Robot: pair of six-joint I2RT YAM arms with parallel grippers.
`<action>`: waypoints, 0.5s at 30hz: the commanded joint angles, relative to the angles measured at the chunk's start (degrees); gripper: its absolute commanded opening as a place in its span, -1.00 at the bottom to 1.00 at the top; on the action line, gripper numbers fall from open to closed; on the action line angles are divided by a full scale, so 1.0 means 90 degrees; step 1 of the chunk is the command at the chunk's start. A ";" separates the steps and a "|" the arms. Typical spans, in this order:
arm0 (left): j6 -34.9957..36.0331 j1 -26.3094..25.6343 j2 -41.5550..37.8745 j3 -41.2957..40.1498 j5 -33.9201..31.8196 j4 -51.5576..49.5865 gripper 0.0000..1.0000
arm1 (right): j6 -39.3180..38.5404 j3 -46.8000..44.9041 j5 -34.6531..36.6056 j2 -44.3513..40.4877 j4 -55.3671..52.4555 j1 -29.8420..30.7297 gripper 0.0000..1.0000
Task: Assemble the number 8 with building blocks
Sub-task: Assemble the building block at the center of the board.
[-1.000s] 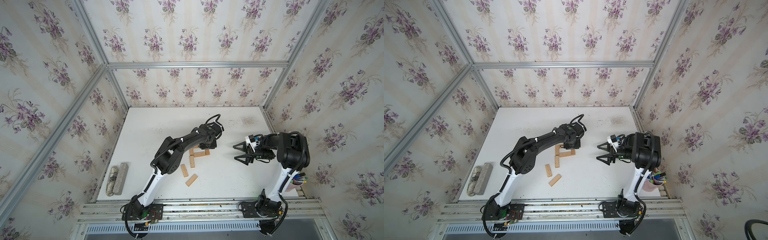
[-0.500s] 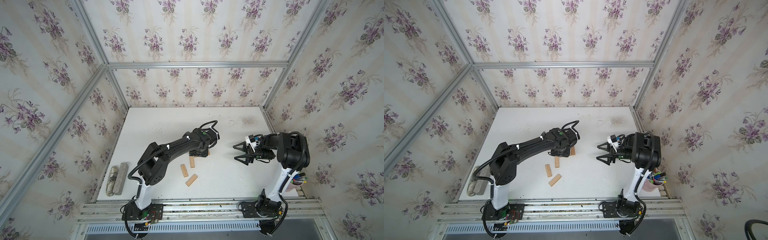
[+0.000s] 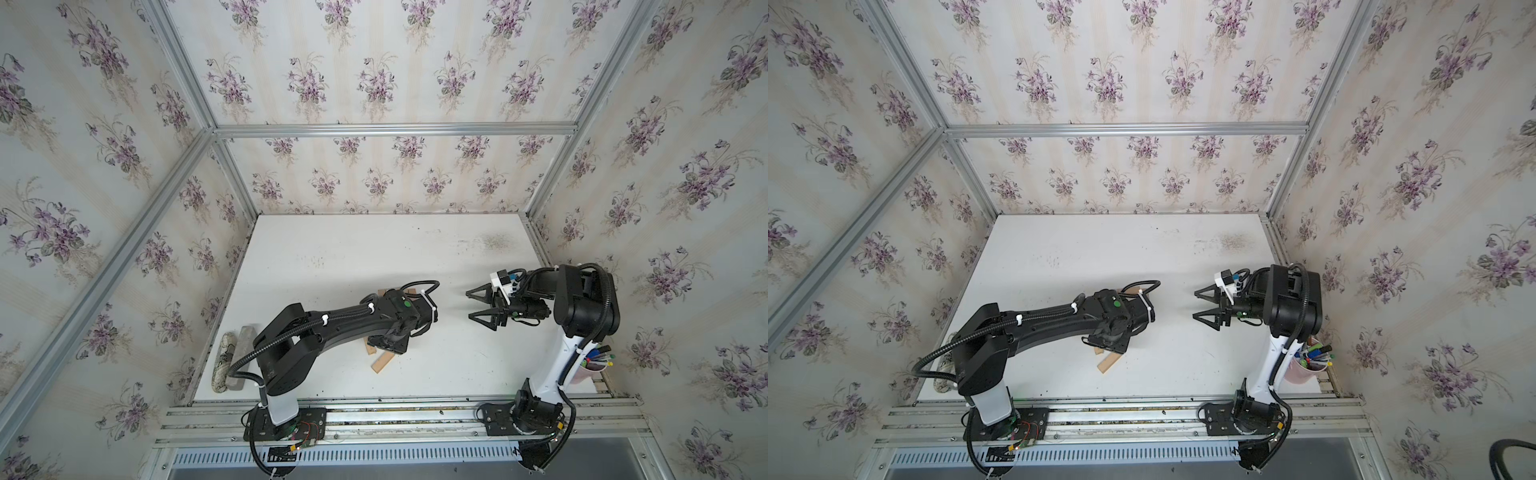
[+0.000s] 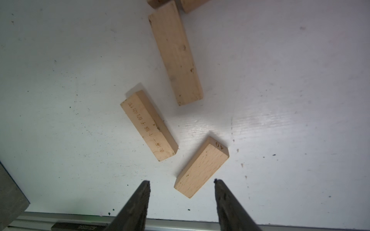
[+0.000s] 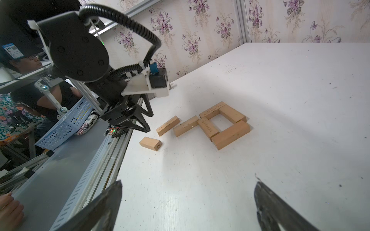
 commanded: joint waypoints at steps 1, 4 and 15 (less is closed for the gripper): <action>0.1086 -0.0029 0.0170 -0.0121 0.0357 0.0358 0.06 | -0.2556 0.0022 -0.0216 -0.0002 -0.0175 0.0007 1.00; 0.1743 -0.0029 0.0314 -0.0217 0.0669 0.0823 0.04 | -0.2555 0.0025 -0.0209 -0.0002 -0.0176 0.0006 1.00; 0.3365 0.0143 0.0712 -0.0447 0.0978 0.1269 -0.04 | -0.2556 0.0021 -0.0211 0.0000 -0.0182 0.0007 1.00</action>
